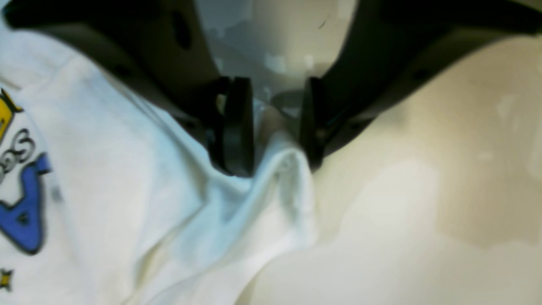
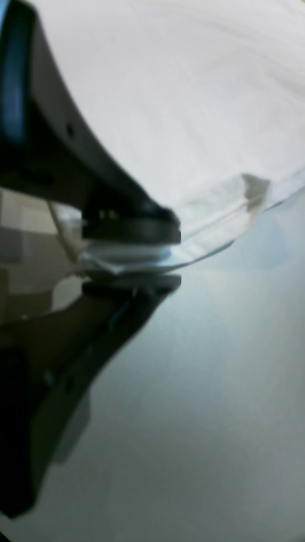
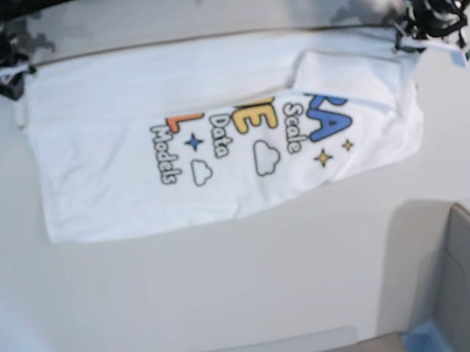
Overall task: Layout the t-shirt on the table in an organized manner, then fold the t-shirt properly
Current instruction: 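Pull the shirt edge with both grippers to straighten it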
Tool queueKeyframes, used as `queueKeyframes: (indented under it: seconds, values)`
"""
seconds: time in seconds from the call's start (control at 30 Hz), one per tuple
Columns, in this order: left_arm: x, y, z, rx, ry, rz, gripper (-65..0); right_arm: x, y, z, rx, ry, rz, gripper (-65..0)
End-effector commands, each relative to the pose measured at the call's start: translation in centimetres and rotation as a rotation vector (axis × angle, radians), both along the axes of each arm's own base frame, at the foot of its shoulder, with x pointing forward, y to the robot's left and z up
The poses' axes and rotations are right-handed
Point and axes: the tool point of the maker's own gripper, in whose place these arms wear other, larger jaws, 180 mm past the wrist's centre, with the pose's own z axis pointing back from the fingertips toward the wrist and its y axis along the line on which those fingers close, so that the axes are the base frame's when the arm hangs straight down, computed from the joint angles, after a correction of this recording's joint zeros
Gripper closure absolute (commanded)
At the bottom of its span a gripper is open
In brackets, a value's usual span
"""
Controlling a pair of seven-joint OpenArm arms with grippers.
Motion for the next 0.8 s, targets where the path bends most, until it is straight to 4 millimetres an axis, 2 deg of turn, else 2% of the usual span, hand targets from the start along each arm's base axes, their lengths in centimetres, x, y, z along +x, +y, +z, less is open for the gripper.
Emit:
queueKeyframes:
  seconds: [0.0,0.1,0.3,0.4,0.47,0.63,0.7,0.77]
  values:
    - [0.2,0.5,1.0,0.029,-0.022,-0.010,-25.3,0.5,-0.5,1.2,-0.028,-0.036,0.006,-22.0]
    - [0.7,0.1,2.0,0.044,-0.051,-0.029,-27.0,0.5,-0.8,1.4,-0.033,-0.042,0.001,-27.5]
    - [0.0,-0.6,1.9,0.014,-0.002,-0.049,-26.4,1.5,-0.3,3.2,-0.050,-0.089,0.015,-27.6]
    - [0.1,-0.6,2.1,0.018,-0.009,-0.049,-26.4,1.5,-1.4,4.4,-0.074,-0.120,-0.020,-27.6]
    - [0.0,0.4,2.9,0.036,-0.031,-0.013,-26.4,1.3,-2.6,5.5,-0.096,-0.150,-0.067,-27.6]
    - [-1.3,4.0,4.5,0.072,-0.081,0.136,-26.4,2.3,-4.9,9.2,-0.158,-0.255,-0.134,-27.6]
    - [-0.1,4.2,5.2,0.080,-0.120,0.132,-26.4,3.2,-4.8,10.2,-0.167,-0.288,-0.126,-27.6]
    - [2.7,4.2,6.9,0.083,-0.199,0.118,-26.4,5.1,-3.9,11.8,-0.176,-0.341,-0.075,-27.6]
